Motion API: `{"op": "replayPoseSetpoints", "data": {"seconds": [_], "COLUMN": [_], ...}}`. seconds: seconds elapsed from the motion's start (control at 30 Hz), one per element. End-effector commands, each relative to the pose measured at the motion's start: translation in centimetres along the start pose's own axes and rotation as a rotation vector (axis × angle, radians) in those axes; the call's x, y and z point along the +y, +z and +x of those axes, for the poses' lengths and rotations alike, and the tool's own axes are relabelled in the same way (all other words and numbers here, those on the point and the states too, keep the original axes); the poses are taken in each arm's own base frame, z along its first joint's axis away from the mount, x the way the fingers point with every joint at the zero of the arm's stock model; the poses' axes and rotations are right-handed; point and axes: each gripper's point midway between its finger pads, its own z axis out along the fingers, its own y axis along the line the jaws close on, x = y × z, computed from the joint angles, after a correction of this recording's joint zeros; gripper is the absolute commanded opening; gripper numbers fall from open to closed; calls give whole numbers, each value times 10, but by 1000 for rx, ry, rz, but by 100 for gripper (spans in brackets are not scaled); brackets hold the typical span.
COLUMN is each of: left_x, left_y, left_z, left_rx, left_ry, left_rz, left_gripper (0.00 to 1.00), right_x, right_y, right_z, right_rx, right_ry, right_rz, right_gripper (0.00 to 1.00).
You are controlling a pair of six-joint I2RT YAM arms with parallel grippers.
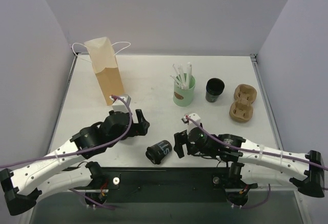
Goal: Pack the takeout coffee
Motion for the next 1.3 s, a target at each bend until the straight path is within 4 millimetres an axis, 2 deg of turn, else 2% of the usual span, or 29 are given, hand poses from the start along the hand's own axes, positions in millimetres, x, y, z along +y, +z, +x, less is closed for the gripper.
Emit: {"op": "replayPoseSetpoints", "data": {"seconds": [0.0,0.03,0.07,0.1,0.13,0.17,0.2,0.23,0.3,0.4,0.53,0.63,0.83,0.93,1.27], "left_x": [31,38,42,49,52,57,59,63,75,80,84,84,86,88,101], "left_y": [-33,-38,-44,-53,-58,-63,-73,-77,-89,-101,-106,-108,-113,-115,-132], "left_z": [-6,-7,-7,-7,-8,-6,-12,-12,-15,-19,-17,-17,-19,-21,-35], "left_rx": [-5,-11,-15,-18,-25,-22,-49,-56,-80,-109,-120,-126,-134,-147,-235], "left_ry": [13,8,2,-6,-12,-12,-40,-47,-67,-90,-116,-125,-135,-146,-210], "left_rz": [-72,-90,-99,-101,-100,-108,-85,-92,-113,-94,-79,-67,-62,-65,-67], "left_gripper": [95,94,94,94,94,94,93,93,93,93,92,91,90,89,89], "right_x": [35,45,50,61,65,76,88,92,102,116,131,124,106,103,121], "right_y": [-2,5,7,5,13,13,12,20,25,42,66,82,91,97,114], "right_z": [-32,-25,-27,-36,-33,-33,-41,-38,-37,-40,-47,-48,-51,-50,-53], "right_rx": [-108,-84,-86,-104,-88,-83,-95,-80,-67,-48,-33,-24,-39,-32,-32], "right_ry": [-46,-83,-90,-95,-122,-143,-155,-179,-214,-253,-303,-295,-278,-282,-258], "right_rz": [34,42,52,45,66,50,37,58,63,85,119,184,269,284,254], "right_gripper": [78,78,77,76,75,75,74,74,73,72,69,64,53,49,48]}}
